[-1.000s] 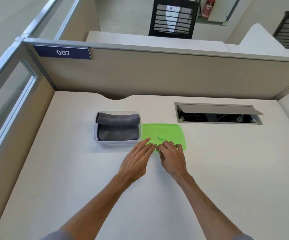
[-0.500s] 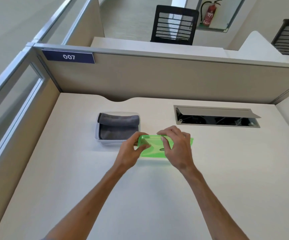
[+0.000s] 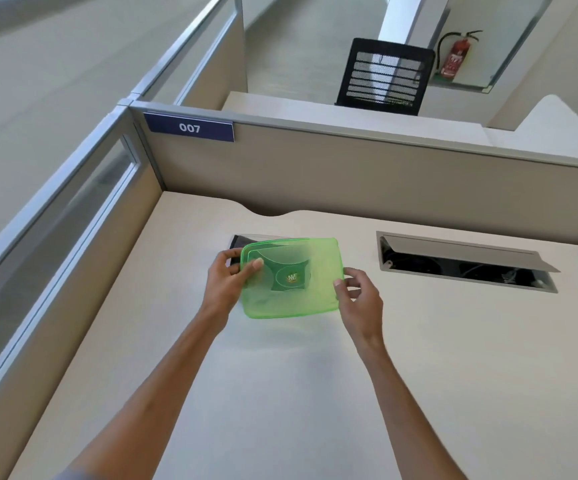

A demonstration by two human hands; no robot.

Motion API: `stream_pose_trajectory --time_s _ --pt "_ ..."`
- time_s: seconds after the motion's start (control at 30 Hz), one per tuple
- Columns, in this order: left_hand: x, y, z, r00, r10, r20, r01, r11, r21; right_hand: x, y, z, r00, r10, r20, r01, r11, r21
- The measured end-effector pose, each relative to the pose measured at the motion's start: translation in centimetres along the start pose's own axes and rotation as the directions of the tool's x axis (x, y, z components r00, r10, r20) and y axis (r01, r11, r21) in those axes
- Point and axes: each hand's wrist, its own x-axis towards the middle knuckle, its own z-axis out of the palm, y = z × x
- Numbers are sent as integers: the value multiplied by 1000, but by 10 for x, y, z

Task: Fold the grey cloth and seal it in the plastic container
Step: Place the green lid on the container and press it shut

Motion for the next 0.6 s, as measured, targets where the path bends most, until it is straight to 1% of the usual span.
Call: stream_pose_trajectory --time_s 0.07,0.13,0.23,0.3,0.37,0.43,0.6 --pt "10 3 -7 998 9 -57 -6 999 53 10 -9 16 1000 12 -16 -13 997 -70" --pt "21 4 -14 989 87 -117 -61 975 212 20 -16 33 999 32 -5 -33 983 -182" --pt "40 5 -19 963 224 -152 -134 882 453 33 -27 56 999 36 32 -26 966 -255" --pt "54 5 -20 958 256 -129 -144 818 557 43 -31 68 999 41 33 -28 942 -334" --pt "67 4 -22 965 237 -114 -116 773 623 51 -31 75 998 64 23 -49 908 -416" --pt "74 1 -24 973 208 -102 -89 742 664 55 -27 79 997 82 11 -68 886 -459" --pt "79 -9 -19 982 167 -92 -57 717 695 58 -17 81 997 76 -23 -77 853 -516"
